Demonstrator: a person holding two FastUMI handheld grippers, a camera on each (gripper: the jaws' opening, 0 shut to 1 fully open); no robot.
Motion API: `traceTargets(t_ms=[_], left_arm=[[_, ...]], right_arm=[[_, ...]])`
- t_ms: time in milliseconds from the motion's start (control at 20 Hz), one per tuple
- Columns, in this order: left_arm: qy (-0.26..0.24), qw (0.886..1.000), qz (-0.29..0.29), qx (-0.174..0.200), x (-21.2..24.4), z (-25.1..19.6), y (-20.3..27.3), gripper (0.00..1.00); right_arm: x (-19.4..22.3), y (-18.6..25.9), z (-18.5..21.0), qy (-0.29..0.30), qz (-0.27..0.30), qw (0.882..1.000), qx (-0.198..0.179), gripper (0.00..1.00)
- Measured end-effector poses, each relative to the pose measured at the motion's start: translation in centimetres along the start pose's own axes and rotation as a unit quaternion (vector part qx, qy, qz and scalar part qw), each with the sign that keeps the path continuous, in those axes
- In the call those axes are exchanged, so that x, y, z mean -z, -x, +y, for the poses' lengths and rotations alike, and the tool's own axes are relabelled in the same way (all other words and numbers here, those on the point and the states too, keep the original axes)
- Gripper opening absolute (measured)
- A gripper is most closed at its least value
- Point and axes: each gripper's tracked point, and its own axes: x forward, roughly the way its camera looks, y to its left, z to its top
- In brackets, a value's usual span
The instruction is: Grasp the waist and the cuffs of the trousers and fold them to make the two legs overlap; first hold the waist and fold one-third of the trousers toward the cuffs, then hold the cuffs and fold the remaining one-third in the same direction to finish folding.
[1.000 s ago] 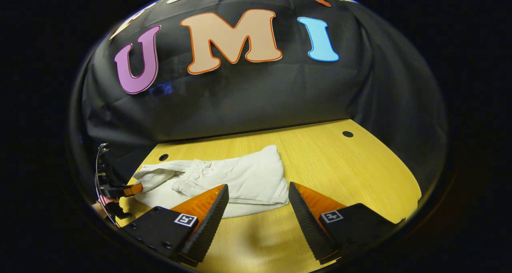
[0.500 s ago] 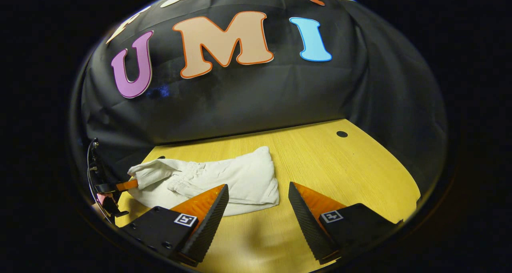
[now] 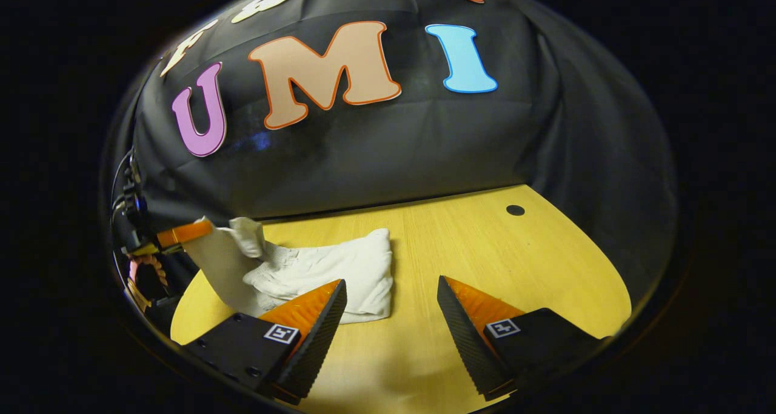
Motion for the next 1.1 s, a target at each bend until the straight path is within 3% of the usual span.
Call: traceTargets(t_ms=[250, 400, 500, 600, 650, 700, 750, 800, 850, 900, 1100], left_arm=[[-0.05, 0.997, 0.016, 0.055, 0.9, -11.6, -4.6, 0.0], [-0.106, 0.99, 0.061, 0.065, 5.3, -16.0, -7.4, 0.0], [-0.156, 0.979, 0.114, 0.066, 10.1, -17.2, -9.0, 0.0], [-0.18, 0.966, 0.169, 0.08, 14.6, -18.8, -9.7, 0.31], [-0.18, 0.962, 0.185, 0.091, 15.5, -19.9, -9.9, 0.6], [-0.176, 0.959, 0.198, 0.098, 16.2, -20.9, -10.0, 0.67], [-0.169, 0.958, 0.207, 0.102, 16.9, -21.3, -9.6, 0.82], [-0.162, 0.959, 0.209, 0.103, 17.2, -21.7, -9.5, 0.83], [-0.159, 0.96, 0.209, 0.101, 18.1, -21.9, -9.6, 0.96], [-0.156, 0.96, 0.208, 0.101, 18.2, -22.0, -9.5, 0.98], [-0.144, 0.97, 0.177, 0.089, 15.7, -23.3, -7.6, 0.97]], right_arm=[[0.2, 1.3, -5.0, 0.0, 0.003, 1.0, -0.007, 0.96], [0.9, 2.0, -7.3, 0.001, 0.009, 1.0, -0.01, 0.96], [1.4, 2.5, -8.5, 0.006, 0.013, 1.0, -0.009, 0.96], [1.4, 2.9, -9.2, 0.0, 0.014, 1.0, -0.013, 0.96], [1.5, 3.1, -9.6, -0.002, 0.014, 1.0, -0.015, 0.96], [1.7, 3.3, -9.9, -0.003, 0.014, 1.0, -0.014, 0.96], [1.7, 3.5, -10.2, -0.002, 0.014, 1.0, -0.014, 0.96], [1.8, 3.7, -10.4, -0.001, 0.015, 1.0, -0.014, 0.96], [1.8, 3.9, -10.6, 0.001, 0.015, 1.0, -0.015, 0.96], [1.9, 4.1, -10.6, 0.002, 0.014, 1.0, -0.015, 0.96], [1.6, 5.1, -10.3, 0.002, 0.006, 1.0, -0.02, 0.96]])
